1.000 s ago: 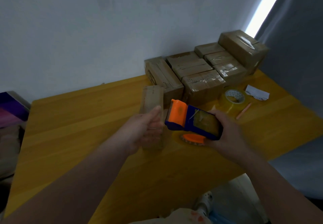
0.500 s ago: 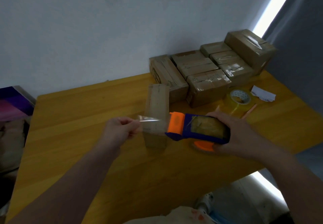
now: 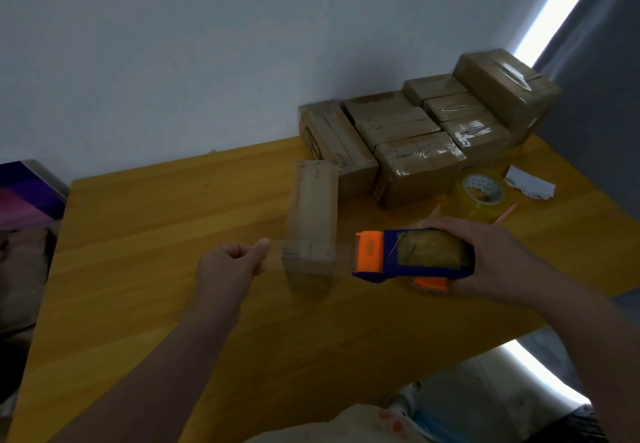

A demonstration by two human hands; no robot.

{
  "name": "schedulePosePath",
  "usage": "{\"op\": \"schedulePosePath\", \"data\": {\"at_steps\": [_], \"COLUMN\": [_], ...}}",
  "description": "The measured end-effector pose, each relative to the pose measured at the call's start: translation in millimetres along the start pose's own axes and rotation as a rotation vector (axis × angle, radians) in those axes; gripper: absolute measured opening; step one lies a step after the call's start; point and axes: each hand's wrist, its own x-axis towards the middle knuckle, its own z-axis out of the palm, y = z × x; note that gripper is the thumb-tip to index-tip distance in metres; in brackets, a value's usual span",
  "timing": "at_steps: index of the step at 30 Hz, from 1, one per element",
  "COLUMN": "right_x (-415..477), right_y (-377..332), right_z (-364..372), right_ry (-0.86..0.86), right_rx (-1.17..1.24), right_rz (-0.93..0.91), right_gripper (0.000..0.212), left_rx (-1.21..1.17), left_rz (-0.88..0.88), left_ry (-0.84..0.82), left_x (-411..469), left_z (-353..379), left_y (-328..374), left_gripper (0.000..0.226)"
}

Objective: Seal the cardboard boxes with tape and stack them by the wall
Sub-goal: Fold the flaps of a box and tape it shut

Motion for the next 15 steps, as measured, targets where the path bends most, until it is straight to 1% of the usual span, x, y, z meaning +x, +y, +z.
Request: {"op": "schedulePosePath", "data": {"at_steps": [6,10,12,15], "right_x": [5,11,15,21], "right_y": [4,2,3,4], "right_z": [4,12,19,28], "right_ry": [-0.032,-0.069,-0.090,-0.122], "right_rx": [0.003,0.034,0.048,0.062], "right_rz": [0.029,0.051,0.049,0.046], "right_gripper": [0.077,0.070,0.067,0.069], "left_rx": [0.034,0.063,0.057,0.037], "left_rz": [-0.016,-0.043,-0.057,-0.099], "left_ry": [-0.003,-0.021,-0.043,-0.106], "left_x": [4,9,10,13], "left_z": [2,5,10,17], "left_y": [-6,-14,-17,-18], "left_gripper": [0.031,0.030,0.030,0.032]}}
